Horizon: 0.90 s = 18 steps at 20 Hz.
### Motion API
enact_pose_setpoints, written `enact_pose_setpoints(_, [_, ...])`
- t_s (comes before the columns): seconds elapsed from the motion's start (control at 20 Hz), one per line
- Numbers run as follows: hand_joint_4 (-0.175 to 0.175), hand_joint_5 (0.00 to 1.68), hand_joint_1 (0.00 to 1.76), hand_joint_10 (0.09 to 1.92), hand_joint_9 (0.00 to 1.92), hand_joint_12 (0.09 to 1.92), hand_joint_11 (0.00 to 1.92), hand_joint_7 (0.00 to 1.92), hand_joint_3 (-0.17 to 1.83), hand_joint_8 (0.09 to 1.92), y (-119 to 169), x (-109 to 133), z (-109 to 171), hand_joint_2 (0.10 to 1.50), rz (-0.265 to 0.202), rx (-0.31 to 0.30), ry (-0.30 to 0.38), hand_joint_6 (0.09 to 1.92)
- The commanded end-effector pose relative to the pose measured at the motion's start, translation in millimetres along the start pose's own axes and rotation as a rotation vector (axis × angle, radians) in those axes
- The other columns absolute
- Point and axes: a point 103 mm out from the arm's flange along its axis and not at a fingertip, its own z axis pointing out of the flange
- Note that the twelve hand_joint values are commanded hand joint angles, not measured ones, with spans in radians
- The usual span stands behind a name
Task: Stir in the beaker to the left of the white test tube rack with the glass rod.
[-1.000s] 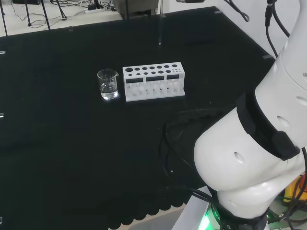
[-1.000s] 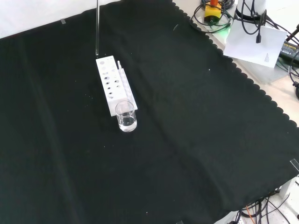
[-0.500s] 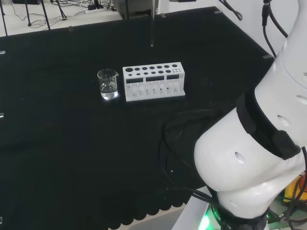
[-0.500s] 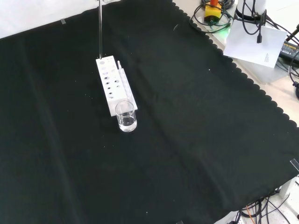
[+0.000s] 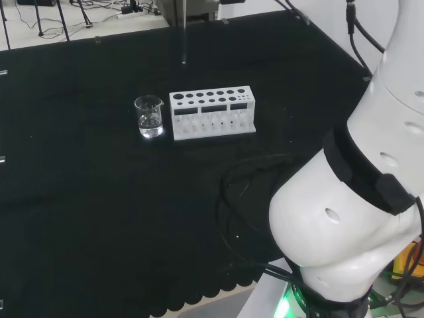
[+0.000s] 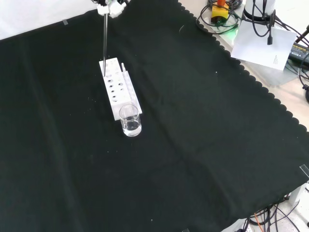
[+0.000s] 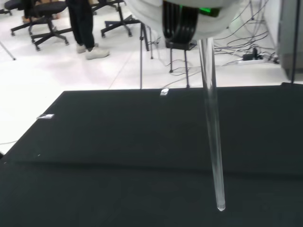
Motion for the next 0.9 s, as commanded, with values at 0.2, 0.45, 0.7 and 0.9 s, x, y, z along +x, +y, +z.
enact_pose_setpoints(0.2, [-0.175,1.3,1.32,0.86,1.6,0.61,1.64,1.19,0.49,1.05,13,49,26,0.78,-0.098,0.053,0.009,0.23])
enact_pose_setpoints(0.45, [-0.175,1.3,1.32,0.85,1.6,0.61,1.64,1.19,0.51,1.05,16,62,43,0.76,-0.127,0.071,0.018,0.24])
enact_pose_setpoints(0.7, [-0.175,1.3,1.32,0.85,1.6,0.61,1.65,1.2,0.53,1.05,17,70,52,0.75,-0.14,0.085,0.024,0.25])
enact_pose_setpoints(0.9, [-0.175,1.3,1.32,0.85,1.6,0.61,1.65,1.2,0.55,1.05,20,72,60,0.74,-0.145,0.093,0.017,0.26])
